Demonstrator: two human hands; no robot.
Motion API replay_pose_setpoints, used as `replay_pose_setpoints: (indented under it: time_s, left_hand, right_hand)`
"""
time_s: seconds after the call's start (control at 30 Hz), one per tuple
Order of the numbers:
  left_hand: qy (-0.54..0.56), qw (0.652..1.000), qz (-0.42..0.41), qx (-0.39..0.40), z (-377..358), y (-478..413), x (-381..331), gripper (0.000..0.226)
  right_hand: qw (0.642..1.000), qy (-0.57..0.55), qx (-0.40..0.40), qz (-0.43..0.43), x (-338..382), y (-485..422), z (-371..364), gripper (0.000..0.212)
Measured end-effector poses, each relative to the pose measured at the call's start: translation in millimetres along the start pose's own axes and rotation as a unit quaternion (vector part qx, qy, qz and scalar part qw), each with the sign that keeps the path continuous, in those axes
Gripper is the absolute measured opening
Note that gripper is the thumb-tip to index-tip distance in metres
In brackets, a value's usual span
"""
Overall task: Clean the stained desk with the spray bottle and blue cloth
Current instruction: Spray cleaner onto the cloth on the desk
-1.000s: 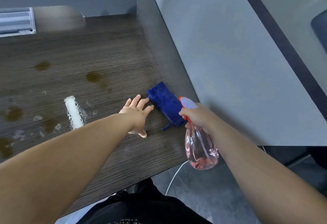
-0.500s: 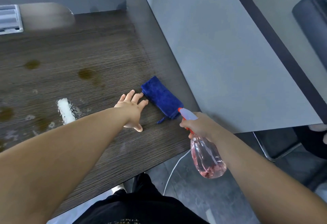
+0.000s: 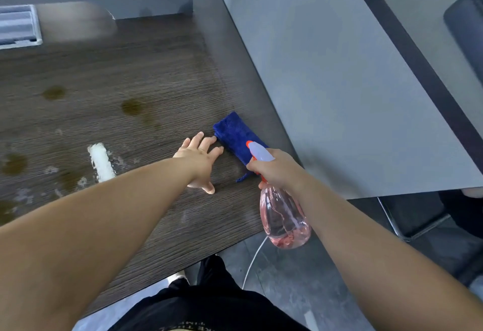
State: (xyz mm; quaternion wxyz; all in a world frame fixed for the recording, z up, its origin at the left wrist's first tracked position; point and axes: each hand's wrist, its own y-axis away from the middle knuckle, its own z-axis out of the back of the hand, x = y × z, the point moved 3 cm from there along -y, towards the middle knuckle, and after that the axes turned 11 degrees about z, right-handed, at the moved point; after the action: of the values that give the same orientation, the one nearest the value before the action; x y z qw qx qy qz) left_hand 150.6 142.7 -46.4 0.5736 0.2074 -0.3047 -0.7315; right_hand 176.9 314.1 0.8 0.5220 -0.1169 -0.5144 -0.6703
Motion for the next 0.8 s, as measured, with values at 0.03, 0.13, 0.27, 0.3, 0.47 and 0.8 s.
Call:
replay_pose_setpoints:
  time_s: [0.03, 0.13, 0.27, 0.3, 0.47, 0.8]
  left_hand:
    - [0.001, 1.000, 0.000, -0.001, 0, 0, 0, 0.110]
    - [0.005, 1.000, -0.002, -0.002, 0, 1, 1, 0.109]
    - [0.010, 1.000, -0.005, -0.003, 1, 1, 1, 0.109]
    - [0.013, 1.000, -0.005, -0.003, 1, 1, 1, 0.109]
    - [0.019, 1.000, -0.008, 0.000, 0, 1, 1, 0.109]
    - [0.015, 1.000, -0.005, -0.003, -1, -1, 1, 0.110]
  right_hand:
    - [1.000, 0.002, 0.001, -0.004, 1, -1, 0, 0.015]
    - [1.000, 0.004, -0.005, -0.020, 0, -3, 3, 0.015]
    - [1.000, 0.013, -0.011, -0.027, -11, 4, 9, 0.014]
    - [0.999, 0.016, -0.011, -0.034, -15, 8, 10, 0.014]
    - [0.998, 0.041, 0.004, -0.040, -26, 18, 15, 0.017]
    - [0.999, 0.036, 0.011, 0.015, 30, -13, 2, 0.022]
